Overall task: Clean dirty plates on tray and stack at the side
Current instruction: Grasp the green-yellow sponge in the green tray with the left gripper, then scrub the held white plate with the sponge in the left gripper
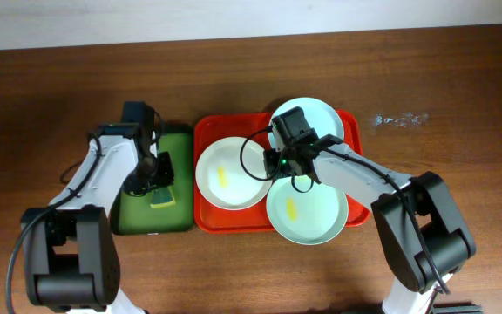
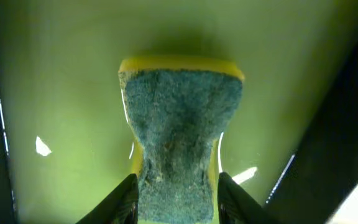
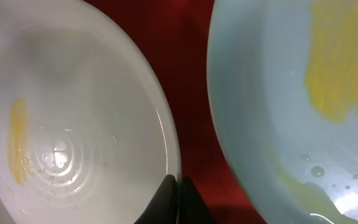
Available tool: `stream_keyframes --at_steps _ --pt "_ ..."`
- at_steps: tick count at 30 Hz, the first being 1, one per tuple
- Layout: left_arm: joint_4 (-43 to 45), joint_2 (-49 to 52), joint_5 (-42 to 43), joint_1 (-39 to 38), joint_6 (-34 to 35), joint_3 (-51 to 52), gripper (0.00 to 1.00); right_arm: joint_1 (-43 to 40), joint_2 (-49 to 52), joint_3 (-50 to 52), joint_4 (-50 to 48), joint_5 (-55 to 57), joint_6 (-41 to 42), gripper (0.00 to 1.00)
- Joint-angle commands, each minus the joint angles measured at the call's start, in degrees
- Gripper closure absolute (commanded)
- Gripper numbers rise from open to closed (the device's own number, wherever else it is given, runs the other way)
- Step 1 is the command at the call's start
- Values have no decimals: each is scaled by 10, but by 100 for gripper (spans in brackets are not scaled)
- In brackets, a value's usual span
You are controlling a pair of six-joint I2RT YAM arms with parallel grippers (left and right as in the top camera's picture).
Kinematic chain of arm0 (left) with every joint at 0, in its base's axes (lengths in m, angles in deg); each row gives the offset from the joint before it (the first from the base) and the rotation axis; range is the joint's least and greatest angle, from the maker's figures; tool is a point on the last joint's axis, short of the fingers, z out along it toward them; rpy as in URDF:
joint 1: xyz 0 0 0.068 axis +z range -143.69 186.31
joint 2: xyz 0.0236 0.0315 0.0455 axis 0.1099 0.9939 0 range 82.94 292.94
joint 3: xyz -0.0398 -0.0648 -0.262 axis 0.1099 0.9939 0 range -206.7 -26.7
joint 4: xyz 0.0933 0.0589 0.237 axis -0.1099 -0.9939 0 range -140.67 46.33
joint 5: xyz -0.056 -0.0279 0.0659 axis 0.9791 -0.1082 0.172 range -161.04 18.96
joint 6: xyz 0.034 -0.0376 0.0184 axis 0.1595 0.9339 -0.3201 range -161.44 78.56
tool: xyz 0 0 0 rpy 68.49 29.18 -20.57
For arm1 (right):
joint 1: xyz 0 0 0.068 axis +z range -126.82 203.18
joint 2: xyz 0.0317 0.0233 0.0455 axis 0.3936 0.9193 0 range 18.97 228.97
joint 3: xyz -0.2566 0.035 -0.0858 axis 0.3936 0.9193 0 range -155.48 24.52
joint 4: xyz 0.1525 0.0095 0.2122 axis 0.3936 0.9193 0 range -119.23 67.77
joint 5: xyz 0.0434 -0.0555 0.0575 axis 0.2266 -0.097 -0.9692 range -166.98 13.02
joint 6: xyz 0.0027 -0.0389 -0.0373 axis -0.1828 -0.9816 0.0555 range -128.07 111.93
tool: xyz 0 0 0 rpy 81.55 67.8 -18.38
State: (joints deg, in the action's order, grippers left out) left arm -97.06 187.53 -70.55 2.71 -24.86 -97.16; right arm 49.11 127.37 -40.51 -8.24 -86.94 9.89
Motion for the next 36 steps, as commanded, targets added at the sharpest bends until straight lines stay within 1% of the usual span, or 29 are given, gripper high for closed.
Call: stream_keyframes --at_steps 1,5,7,12,15,17,18,19,20,21,23,24,27,29,30,33,35,36 --pt "21 4 -8 -2 0 16 62 3 7 -9 -2 1 -3 95" --pt "57 5 -9 -2 -8 35 61 3 7 -9 -2 1 -3 95" --pt "65 5 -10 -2 -33 41 61 3 7 -9 -2 1 -3 95" --pt "67 5 -10 -2 -34 43 61 3 7 -9 -2 1 -3 94" --pt "93 5 -10 -2 -34 67 61 3 7 -9 -2 1 -3 94" --pt "110 5 -12 -2 -34 80 67 3 7 -9 -2 1 -3 94" --pt "110 5 -18 -2 -34 80 77 3 7 -9 -2 1 -3 94" --pt "110 5 -19 -2 -34 80 90 3 7 -9 -2 1 -3 94" --pt "110 5 -19 -2 -34 80 99 3 7 -9 -2 1 -3 95" --pt "110 5 -18 -1 -38 78 100 3 7 -9 -2 1 -3 87" --pt "107 4 -18 -1 -78 63 100 3 7 -9 -2 1 -3 67" --pt "100 1 -19 -1 -89 50 100 3 7 -9 -2 1 -3 62" --pt "91 -26 -19 -2 -112 12 100 4 7 -9 0 1 -3 63" --pt "83 -60 -25 -5 -124 -14 100 4 7 -9 0 1 -3 63" --pt "83 -77 -27 -9 -124 -19 100 4 7 -9 2 1 -2 67" --pt "83 -110 -33 -17 -134 -20 100 4 7 -9 15 1 18 71" --pt "83 -111 -33 -28 -137 -20 100 4 7 -8 17 1 21 73" --pt "83 -111 -33 -35 -141 -20 100 4 7 -8 17 1 21 77"
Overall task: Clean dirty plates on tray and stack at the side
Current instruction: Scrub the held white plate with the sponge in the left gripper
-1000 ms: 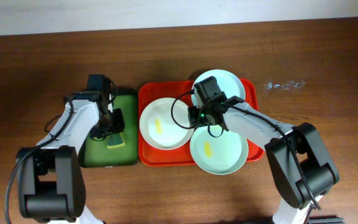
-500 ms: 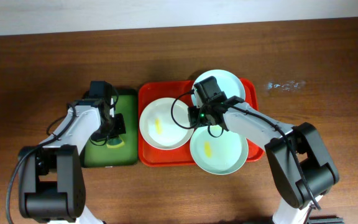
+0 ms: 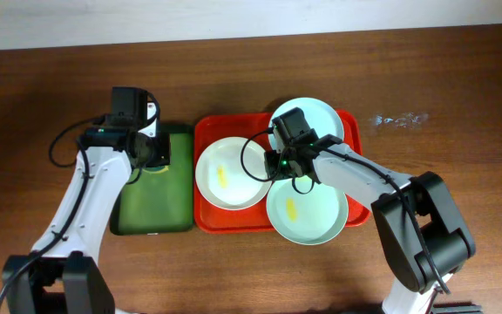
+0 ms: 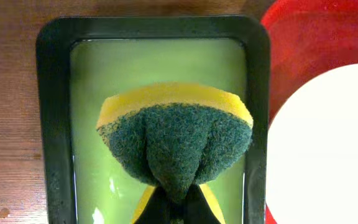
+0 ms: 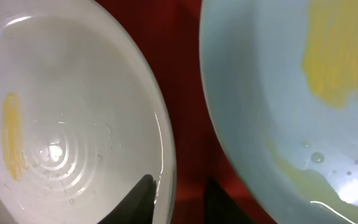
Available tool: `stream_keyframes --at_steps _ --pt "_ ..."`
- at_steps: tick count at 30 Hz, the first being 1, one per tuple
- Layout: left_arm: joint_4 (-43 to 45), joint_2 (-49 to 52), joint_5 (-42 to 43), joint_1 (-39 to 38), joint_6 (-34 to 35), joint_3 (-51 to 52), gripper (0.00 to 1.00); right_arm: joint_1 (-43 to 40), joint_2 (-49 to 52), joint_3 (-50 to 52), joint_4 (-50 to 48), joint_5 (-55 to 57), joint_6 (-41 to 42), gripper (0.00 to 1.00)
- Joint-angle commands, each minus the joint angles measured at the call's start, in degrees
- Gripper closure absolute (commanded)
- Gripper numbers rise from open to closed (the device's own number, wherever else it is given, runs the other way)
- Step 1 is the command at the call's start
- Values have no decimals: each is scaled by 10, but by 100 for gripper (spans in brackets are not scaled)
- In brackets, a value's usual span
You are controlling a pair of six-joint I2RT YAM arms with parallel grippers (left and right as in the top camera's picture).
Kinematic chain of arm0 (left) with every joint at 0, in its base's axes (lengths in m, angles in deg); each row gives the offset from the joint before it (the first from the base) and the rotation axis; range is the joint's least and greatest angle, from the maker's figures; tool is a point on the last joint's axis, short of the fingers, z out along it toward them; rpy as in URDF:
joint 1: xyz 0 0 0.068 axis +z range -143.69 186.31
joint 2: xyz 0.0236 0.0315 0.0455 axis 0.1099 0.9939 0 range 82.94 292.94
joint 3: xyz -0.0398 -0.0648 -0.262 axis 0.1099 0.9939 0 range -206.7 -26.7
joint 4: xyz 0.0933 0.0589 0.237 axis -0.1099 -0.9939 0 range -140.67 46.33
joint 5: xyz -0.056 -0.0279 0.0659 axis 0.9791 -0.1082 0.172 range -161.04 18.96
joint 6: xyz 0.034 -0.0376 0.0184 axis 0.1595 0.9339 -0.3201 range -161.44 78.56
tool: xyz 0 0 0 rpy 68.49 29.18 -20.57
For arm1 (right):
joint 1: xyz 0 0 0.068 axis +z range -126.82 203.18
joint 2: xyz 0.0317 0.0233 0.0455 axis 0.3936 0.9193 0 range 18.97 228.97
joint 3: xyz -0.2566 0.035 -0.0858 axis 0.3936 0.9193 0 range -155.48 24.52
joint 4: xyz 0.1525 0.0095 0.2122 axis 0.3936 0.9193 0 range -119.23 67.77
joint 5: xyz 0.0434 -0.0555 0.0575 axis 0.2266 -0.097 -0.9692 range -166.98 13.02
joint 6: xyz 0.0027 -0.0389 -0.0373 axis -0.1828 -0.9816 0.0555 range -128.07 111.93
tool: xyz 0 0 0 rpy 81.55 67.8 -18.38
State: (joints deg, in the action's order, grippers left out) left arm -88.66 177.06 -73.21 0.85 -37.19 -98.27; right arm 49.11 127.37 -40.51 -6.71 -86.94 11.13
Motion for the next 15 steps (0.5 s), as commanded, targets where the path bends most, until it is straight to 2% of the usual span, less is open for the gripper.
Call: stream_keyframes --at_steps 1,3,5,7,9,12,15 --pt "-1 -6 -7 -24 -35 -9 100 4 7 -8 2 1 9 86" --pt "-5 -6 -12 -31 -35 -9 100 4 7 -8 2 1 13 93" --pt "-16 -5 -17 -38 -35 -9 100 6 7 -8 2 1 23 95" --pt "-16 -5 -17 -40 -35 -9 100 12 7 -8 1 1 23 84" --pt "-15 -5 -17 -48 -35 -9 100 19 7 -8 -2 1 23 83" --pt "-10 -5 4 -80 -35 -9 100 20 7 -8 -3 1 24 96" --pt "-3 -5 18 -118 5 -9 100 20 7 -8 -5 1 24 96"
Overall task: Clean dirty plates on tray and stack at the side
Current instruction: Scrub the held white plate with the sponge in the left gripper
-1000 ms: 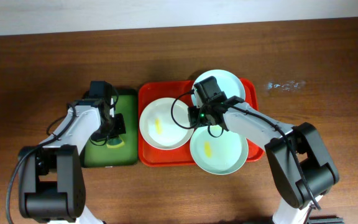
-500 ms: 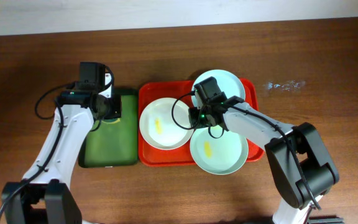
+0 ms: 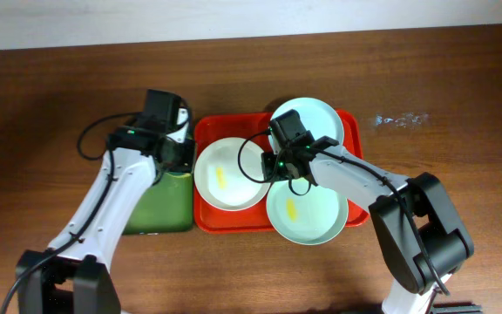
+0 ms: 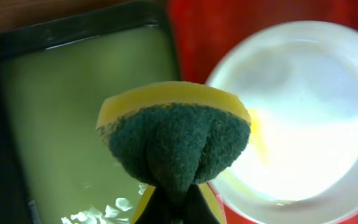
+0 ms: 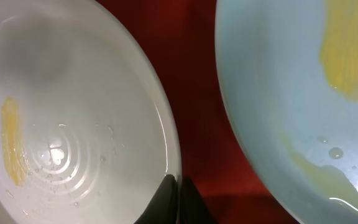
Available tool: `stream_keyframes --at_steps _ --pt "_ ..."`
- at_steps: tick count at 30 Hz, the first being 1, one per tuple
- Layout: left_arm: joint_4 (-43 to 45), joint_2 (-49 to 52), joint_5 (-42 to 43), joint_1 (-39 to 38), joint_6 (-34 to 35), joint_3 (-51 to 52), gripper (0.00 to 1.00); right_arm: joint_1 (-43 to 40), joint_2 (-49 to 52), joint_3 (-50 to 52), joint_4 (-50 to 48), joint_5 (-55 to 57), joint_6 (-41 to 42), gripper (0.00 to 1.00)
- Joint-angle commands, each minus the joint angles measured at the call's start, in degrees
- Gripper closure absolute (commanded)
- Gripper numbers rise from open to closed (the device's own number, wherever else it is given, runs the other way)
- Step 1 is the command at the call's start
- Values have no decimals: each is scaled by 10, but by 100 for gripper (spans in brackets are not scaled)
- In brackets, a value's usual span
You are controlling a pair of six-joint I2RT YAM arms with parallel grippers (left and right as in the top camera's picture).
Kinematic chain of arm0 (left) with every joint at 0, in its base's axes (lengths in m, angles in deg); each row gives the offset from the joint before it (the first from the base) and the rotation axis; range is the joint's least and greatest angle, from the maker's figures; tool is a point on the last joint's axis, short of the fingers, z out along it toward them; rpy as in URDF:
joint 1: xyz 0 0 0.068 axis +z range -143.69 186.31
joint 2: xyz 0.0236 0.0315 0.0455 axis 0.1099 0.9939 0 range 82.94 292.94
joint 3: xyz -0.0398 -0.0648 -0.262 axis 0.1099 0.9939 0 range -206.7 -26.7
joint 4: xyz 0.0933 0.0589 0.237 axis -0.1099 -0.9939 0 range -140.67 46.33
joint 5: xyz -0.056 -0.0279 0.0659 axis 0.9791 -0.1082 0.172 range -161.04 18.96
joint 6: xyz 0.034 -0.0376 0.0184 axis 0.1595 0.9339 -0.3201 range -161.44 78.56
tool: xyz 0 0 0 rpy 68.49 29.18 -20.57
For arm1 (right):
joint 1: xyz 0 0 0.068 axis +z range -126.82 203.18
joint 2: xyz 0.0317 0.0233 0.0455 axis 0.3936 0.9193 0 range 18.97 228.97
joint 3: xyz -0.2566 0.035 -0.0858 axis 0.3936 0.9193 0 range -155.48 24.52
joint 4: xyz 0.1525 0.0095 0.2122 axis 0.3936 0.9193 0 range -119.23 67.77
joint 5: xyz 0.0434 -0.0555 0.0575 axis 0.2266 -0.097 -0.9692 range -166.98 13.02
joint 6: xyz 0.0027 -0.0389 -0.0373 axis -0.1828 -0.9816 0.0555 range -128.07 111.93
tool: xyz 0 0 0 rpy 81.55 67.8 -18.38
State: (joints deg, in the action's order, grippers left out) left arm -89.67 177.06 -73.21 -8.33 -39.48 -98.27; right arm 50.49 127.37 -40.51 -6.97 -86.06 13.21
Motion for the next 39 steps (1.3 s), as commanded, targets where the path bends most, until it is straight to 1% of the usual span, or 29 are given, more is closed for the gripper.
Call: stream_keyframes --at_steps 1,4,6,7,8,9,10,12,14,16,17,24,27,30,32,35,37,39 --pt "12 -4 19 -36 47 -9 100 7 7 -8 -2 -7 3 96" --pt "34 0 24 -58 102 -9 100 7 7 -8 -2 -7 3 96" --pt "38 14 24 -59 146 -9 100 7 7 -8 -2 -7 3 96" --pt "38 24 24 -59 152 -9 100 7 7 -8 -2 -7 3 90" --pt "38 34 29 -59 152 -9 100 7 7 -8 -6 -7 2 80" --pt "38 46 35 -59 152 -9 100 7 7 -8 -9 -7 2 74" --pt "39 57 42 -59 152 -9 100 7 7 -8 -13 -7 2 71" --pt "46 82 52 -60 152 -9 100 7 7 -8 -14 -7 2 70" --pt "56 93 64 -62 152 -9 100 7 7 -8 -14 -7 2 72" --pt "66 110 65 -66 152 -9 100 7 7 -8 -13 9 2 89" --pt "66 117 65 -66 152 -9 100 7 7 -8 -13 8 2 92" --pt "75 179 66 -67 152 -9 100 7 7 -8 -13 8 2 94" --pt "84 215 123 -73 152 -9 100 7 7 -8 -13 8 2 94" --pt "96 228 216 -75 151 -9 100 7 7 -8 -13 8 2 94" --pt "93 223 277 -74 151 -32 100 7 7 -8 -13 8 2 94" --pt "65 201 273 -73 145 -93 100 7 7 -8 -13 8 2 94" --pt "34 173 221 -68 145 -127 100 7 7 -8 -13 8 2 94" --pt "21 157 178 -69 145 -130 100 7 7 -8 -13 8 2 93"
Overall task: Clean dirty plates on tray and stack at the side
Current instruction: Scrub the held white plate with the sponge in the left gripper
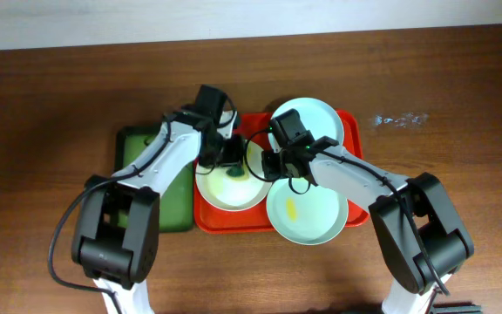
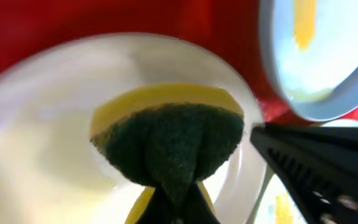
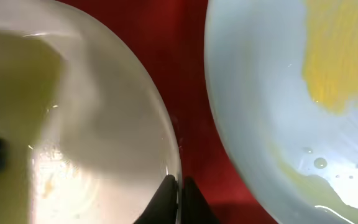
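Note:
A white plate (image 1: 220,194) lies at the left of the red tray (image 1: 206,129). My left gripper (image 1: 232,157) is shut on a yellow and green sponge (image 2: 169,146), which presses green side down into that white plate (image 2: 36,155). The right gripper (image 3: 179,186) is shut on the white plate's right rim (image 3: 169,143). A light blue plate (image 1: 308,214) with a yellow smear sits at the tray's front right, seen close as the light blue plate (image 3: 291,93). A second light blue plate (image 1: 316,118) lies at the back.
A dark basin of green liquid (image 1: 151,205) stands left of the tray, partly under my left arm. Brown wooden table (image 1: 460,87) surrounds everything. The right gripper's black finger (image 2: 316,162) shows close beside the sponge.
My left gripper has carried the sponge from above the basin's edge and the plate's left side onto the white plate, covering its yellow stain. The right gripper still pinches the rim.
First my left gripper stood around the sponge in the green basin while the right pinched the white plate's rim. Then the sponge hung gripped above the basin, and the right fingers stood apart. Then the right was shut again, sponge near the tray, now on the plate.

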Available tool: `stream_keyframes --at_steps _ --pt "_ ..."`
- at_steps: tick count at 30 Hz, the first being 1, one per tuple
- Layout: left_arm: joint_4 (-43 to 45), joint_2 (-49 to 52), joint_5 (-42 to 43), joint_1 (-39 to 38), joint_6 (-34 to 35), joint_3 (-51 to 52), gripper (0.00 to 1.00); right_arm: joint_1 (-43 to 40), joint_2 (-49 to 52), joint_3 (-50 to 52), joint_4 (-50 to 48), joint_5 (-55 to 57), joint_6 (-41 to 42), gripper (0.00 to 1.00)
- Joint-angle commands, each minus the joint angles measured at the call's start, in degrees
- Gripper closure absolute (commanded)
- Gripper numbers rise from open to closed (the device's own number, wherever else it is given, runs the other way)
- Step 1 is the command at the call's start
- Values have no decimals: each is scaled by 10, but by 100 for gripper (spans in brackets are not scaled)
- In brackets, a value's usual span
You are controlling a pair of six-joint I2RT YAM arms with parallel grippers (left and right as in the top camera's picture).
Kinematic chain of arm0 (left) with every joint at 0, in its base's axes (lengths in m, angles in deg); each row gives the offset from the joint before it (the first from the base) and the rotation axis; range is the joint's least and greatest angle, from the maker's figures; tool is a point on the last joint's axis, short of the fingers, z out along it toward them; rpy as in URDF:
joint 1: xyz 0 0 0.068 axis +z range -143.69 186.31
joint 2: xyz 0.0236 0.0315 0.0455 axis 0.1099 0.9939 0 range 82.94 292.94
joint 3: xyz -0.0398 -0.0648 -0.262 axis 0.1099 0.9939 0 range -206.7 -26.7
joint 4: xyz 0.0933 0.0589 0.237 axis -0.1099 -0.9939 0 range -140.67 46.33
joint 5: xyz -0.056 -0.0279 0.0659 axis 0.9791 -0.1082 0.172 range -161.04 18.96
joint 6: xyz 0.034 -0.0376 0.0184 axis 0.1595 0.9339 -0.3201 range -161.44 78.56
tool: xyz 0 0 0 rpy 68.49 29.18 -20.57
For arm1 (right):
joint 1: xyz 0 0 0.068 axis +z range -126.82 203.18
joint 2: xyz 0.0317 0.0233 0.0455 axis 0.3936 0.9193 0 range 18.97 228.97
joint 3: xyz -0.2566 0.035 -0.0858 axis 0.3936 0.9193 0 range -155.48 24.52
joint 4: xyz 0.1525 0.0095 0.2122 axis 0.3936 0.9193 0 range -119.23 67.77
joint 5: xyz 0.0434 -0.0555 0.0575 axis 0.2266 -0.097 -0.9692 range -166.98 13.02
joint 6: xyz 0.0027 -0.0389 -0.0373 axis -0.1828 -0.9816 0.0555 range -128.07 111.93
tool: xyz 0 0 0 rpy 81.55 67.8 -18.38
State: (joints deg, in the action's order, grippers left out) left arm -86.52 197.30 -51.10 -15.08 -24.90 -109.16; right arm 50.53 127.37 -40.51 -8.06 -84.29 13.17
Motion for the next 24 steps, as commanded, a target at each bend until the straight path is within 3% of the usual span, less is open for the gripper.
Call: stream_keyframes --at_steps 1,5,21,24 --pt "-20 -48 -80 -2 -1 -21 100 6 7 -8 -2 -10 3 93" --pt "-41 -47 -183 -3 -1 -19 100 6 7 -8 -2 -10 2 93" --pt "-28 -46 -185 -10 -1 10 100 6 7 -8 -2 -10 2 96" --pt "8 -45 -204 -10 -1 47 100 6 7 -8 -2 -10 2 96"
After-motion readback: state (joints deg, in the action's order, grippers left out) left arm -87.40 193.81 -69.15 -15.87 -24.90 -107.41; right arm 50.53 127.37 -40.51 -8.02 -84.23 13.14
